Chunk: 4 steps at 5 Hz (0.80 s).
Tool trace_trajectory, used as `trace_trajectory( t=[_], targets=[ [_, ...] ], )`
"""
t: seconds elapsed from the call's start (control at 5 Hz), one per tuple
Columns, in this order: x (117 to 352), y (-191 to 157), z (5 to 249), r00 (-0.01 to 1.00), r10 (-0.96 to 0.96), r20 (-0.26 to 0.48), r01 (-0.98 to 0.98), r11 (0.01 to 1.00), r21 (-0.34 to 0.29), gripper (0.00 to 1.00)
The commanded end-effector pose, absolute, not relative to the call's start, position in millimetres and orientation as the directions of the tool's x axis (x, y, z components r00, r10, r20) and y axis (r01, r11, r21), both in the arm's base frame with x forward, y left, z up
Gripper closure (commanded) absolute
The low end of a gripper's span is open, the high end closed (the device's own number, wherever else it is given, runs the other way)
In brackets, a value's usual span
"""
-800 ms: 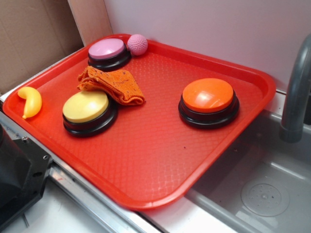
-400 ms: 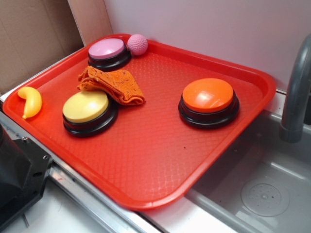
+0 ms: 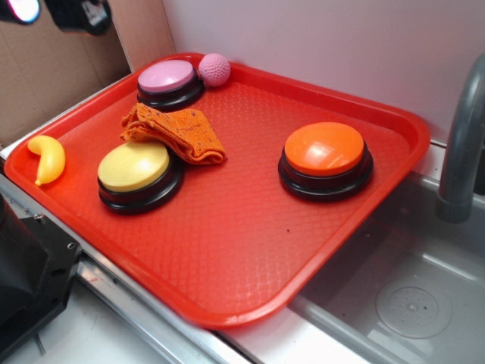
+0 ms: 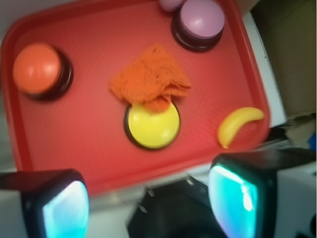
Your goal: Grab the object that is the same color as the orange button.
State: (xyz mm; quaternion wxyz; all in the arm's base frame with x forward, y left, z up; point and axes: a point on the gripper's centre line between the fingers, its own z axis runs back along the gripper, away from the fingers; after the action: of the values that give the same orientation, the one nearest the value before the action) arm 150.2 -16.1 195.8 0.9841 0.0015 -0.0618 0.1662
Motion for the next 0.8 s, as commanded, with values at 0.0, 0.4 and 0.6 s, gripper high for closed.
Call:
trace_trajectory(
  t=[0.0, 0.4, 0.6],
  targets=[
    [193, 4, 153, 0.803, 0.562, 0.198, -0.555, 0.826, -0.096, 0.00],
    [225, 25, 112, 0.665, 0.694, 0.277, -0.701, 0.708, -0.092, 0.00],
    [229, 35, 95, 0.651, 0.703, 0.285, -0.720, 0.691, -0.059, 0.00]
  ],
)
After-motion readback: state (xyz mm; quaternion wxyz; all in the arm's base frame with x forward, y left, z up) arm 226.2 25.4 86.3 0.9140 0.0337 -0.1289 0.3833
